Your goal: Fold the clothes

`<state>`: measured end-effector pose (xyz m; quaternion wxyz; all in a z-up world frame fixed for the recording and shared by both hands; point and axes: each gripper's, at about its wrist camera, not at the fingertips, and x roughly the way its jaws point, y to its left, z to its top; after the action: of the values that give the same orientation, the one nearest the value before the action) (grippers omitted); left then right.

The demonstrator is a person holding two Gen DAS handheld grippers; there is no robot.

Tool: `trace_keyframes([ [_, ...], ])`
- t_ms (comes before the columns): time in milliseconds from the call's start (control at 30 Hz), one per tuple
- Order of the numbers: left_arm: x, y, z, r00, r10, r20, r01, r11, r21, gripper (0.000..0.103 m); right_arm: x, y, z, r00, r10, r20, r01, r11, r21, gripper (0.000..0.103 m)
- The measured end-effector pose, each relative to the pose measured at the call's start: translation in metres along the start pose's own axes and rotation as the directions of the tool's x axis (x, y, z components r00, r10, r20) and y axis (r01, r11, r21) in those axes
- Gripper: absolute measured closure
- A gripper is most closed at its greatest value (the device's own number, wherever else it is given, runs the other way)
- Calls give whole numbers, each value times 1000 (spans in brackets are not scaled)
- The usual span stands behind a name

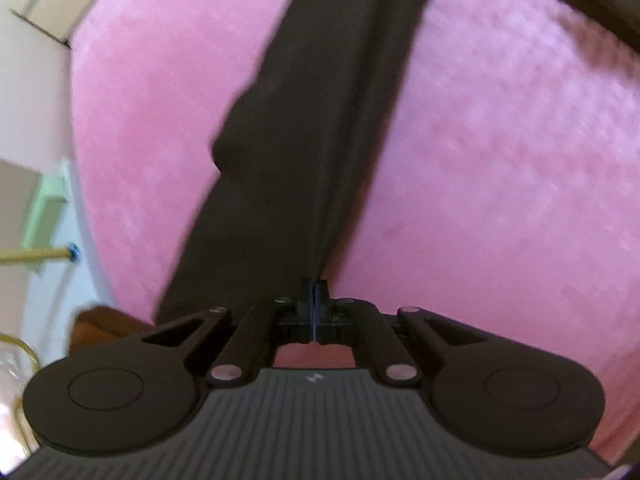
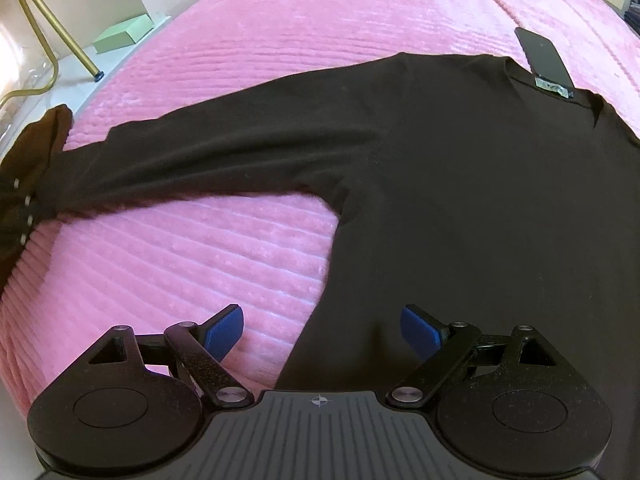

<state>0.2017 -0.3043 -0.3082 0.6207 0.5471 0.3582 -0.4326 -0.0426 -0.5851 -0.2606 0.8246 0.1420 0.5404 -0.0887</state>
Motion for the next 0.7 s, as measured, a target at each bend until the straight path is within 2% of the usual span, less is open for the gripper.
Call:
trace_keyframes([
  [33, 3, -2, -3, 999, -19, -30, 19, 1000, -5, 103, -1, 0, 1, 1000, 1, 2, -1, 1000, -1, 15],
  [133, -2, 6, -11, 998, -47, -33, 45, 996, -73, 99, -3, 0, 3, 1000, 3, 11, -3, 1000, -7, 15],
  [200, -10, 26, -12, 999, -38, 0, 38, 987, -154, 95, -5, 0, 4, 1000, 6, 15, -6, 1000, -11, 15],
  [233, -10, 38, -12, 1000, -24, 13, 26, 981, -194, 91, -5, 0, 5, 1000, 7, 16, -7, 1000, -14, 15],
  [333, -8, 73, -11, 999, 28, 41, -14, 955, -297, 69, -3, 2, 7, 1000, 10, 15, -9, 1000, -21, 15],
  [433, 13, 115, -4, 997, 62, 45, -42, 935, -353, 61, -2, 3, 8, 1000, 6, 18, -5, 1000, -25, 15],
  [500, 33, 136, -3, 999, 32, 25, -19, 919, -393, 57, -1, 4, 7, 1000, 0, 17, 1, 1000, -29, 15],
  [533, 44, 143, -3, 1000, 7, 18, 1, 910, -414, 57, -1, 4, 6, 1000, -4, 15, 4, 1000, -30, 15],
  [600, 58, 147, -5, 998, -59, 16, 60, 901, -429, 68, 1, 3, 5, 1000, -13, 11, 13, 1000, -29, 15],
  [633, 63, 147, -6, 995, -93, 21, 93, 898, -429, 81, 2, 2, 3, 1000, -18, 7, 18, 1000, -23, 15],
  [667, 59, 146, -6, 996, -86, 25, 89, 898, -431, 99, 2, 1, 2, 1000, -22, 3, 22, 1000, -17, 15],
  [700, 55, 144, -6, 997, -78, 29, 83, 898, -433, 101, 3, 0, 1, 1000, -25, -1, 25, 1000, -10, 15],
])
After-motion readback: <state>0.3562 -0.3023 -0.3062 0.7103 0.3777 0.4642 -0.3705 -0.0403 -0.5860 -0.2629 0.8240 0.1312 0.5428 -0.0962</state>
